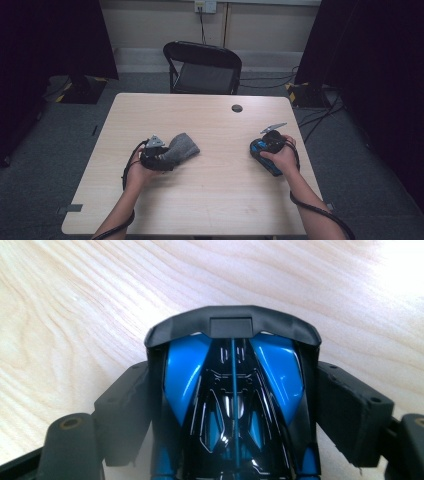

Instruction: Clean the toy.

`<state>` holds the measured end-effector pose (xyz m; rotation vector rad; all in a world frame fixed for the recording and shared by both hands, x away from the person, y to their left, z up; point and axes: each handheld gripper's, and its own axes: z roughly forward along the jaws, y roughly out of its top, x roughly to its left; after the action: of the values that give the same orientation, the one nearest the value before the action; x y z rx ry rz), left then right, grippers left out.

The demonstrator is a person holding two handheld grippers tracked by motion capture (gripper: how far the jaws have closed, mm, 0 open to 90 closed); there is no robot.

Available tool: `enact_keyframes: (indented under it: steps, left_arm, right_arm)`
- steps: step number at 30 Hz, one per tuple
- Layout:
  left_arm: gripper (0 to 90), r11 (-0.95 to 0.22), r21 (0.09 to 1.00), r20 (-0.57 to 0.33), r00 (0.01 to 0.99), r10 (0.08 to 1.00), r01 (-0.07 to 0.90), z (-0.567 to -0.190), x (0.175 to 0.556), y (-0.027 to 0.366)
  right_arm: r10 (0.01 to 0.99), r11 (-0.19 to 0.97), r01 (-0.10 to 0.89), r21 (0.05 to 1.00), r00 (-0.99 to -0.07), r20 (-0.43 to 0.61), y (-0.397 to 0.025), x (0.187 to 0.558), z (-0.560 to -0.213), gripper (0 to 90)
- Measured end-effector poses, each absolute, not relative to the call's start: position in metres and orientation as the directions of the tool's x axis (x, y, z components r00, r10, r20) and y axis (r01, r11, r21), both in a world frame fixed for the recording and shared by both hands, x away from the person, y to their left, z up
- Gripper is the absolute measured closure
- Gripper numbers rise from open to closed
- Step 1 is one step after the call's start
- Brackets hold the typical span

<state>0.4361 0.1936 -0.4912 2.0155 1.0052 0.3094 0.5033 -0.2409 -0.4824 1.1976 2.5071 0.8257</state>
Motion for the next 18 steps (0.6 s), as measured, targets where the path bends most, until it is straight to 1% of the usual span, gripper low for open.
enact_keyframes:
  steps: [2, 8, 11, 13, 15, 18]
  left_arm:
    - [20.4, -0.318, 0.775, -0.146, 0.644, 0.750, 0.546, -0.491, 0.436, 0.194]
    - [15.7, -0.307, 0.771, -0.158, 0.635, 0.756, 0.558, -0.489, 0.435, 0.196]
    - [15.6, -0.308, 0.775, -0.152, 0.636, 0.756, 0.552, -0.487, 0.435, 0.197]
    - [15.8, -0.333, 0.767, -0.126, 0.638, 0.760, 0.548, -0.486, 0.435, 0.198]
    - [15.6, -0.319, 0.769, -0.141, 0.634, 0.760, 0.554, -0.485, 0.435, 0.198]
    - [15.6, -0.321, 0.771, -0.136, 0.635, 0.760, 0.550, -0.482, 0.435, 0.199]
  right_arm:
    - [0.773, 0.502, 0.634, 0.589, -0.633, 0.022, -0.241, 0.503, -0.481, 21.5]
    - [0.775, 0.493, 0.635, 0.595, -0.631, 0.032, -0.242, 0.503, -0.476, 21.5]
    - [0.775, 0.490, 0.634, 0.598, -0.631, 0.034, -0.242, 0.503, -0.474, 21.5]
    - [0.774, 0.489, 0.632, 0.601, -0.632, 0.034, -0.243, 0.503, -0.472, 21.4]
    - [0.774, 0.490, 0.633, 0.599, -0.632, 0.035, -0.243, 0.503, -0.471, 21.4]
    - [0.774, 0.489, 0.629, 0.605, -0.633, 0.033, -0.243, 0.503, -0.469, 21.5]
